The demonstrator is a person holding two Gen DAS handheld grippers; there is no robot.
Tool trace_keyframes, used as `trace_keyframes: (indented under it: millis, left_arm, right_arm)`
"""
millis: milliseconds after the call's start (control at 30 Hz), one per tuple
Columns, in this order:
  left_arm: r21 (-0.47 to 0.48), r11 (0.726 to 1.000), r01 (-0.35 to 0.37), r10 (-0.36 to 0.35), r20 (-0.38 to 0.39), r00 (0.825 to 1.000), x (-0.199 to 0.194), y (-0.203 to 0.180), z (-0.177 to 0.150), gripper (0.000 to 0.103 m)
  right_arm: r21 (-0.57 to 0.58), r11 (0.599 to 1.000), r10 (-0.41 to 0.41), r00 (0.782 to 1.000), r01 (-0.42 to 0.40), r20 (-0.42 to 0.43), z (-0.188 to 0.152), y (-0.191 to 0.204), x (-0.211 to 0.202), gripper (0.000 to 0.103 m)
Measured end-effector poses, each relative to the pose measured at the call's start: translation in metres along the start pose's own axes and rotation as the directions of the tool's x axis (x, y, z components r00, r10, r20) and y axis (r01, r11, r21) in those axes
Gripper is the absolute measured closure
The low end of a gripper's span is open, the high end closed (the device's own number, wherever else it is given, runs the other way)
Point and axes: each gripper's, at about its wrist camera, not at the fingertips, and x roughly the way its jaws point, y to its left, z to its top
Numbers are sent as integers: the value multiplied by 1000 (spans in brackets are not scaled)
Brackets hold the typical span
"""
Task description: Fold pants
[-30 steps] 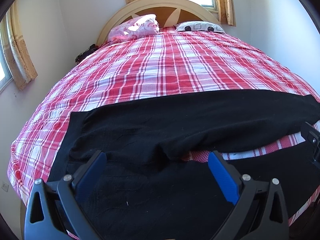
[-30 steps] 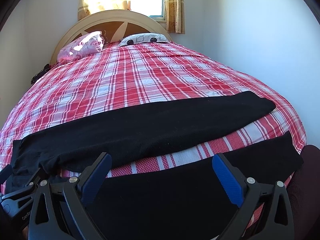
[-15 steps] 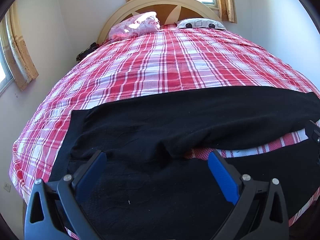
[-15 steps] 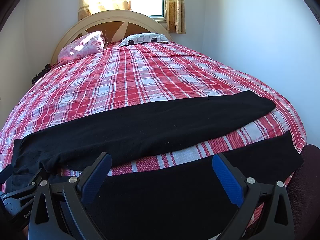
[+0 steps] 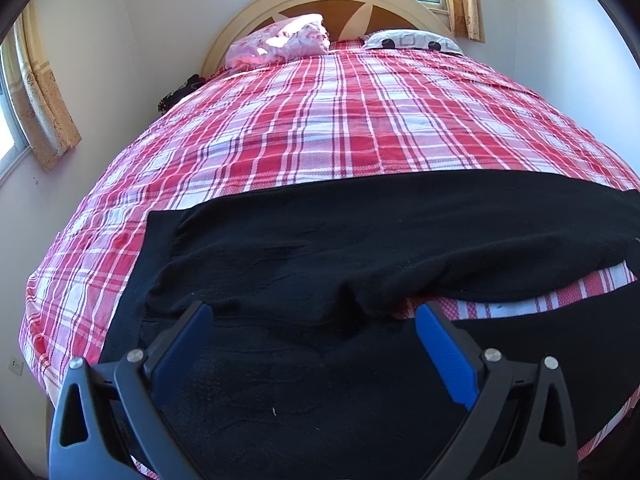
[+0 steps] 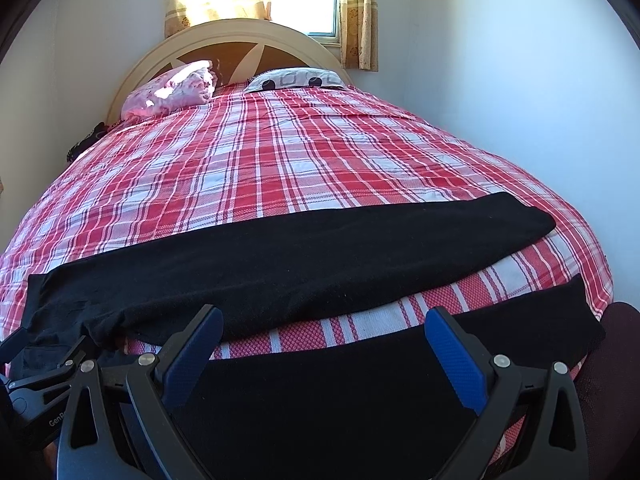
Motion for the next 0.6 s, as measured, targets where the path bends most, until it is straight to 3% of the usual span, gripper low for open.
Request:
trace_keyframes:
  millis: [200,367,467,600]
  left_arm:
    - [-12,1000,-15,15,-8,1000,8,12,4,0]
    - [-24,998,-54,53,-16,998,19,33,15,0]
    - [-55,996,-70,67,-53,996,32,50,22,0]
    - [-122,992,-32,15,-134,991,58,69,29,0]
  right_arm:
    - [-38,999,17,1000,-18,-6,7,9,5,1]
    - [-100,989,104,994,-105,-10,25,23,10,1]
    - [-184,966,183,983,-184,-24,38,38,21,1]
    - [-330,900,270,959,-284,-87,58,67,58,2]
